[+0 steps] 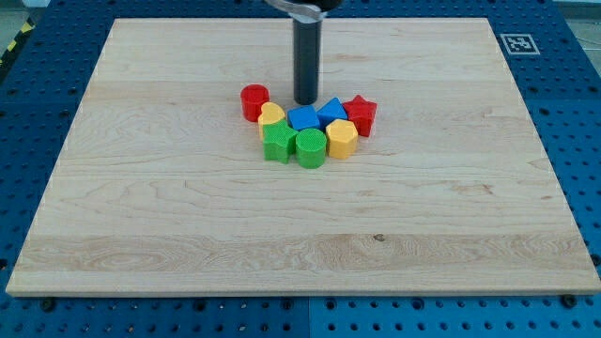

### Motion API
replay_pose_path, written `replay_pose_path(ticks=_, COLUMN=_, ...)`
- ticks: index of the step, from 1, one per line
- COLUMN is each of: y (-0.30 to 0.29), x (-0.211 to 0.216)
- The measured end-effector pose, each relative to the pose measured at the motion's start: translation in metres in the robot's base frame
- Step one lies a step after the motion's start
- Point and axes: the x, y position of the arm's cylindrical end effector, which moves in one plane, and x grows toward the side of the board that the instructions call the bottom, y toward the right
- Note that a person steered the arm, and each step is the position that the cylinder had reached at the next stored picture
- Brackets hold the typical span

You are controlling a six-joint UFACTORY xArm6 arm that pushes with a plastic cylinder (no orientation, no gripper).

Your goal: Move the green star bottom left to the green circle

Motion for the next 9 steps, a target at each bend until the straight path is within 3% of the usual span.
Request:
replay_pose_path(ticks=4, y=-0.011, x=0.062)
replay_pose_path(ticks=6, y=-0.059, x=0.059)
replay_pose_path(ticks=9, y=-0.064, x=0.120)
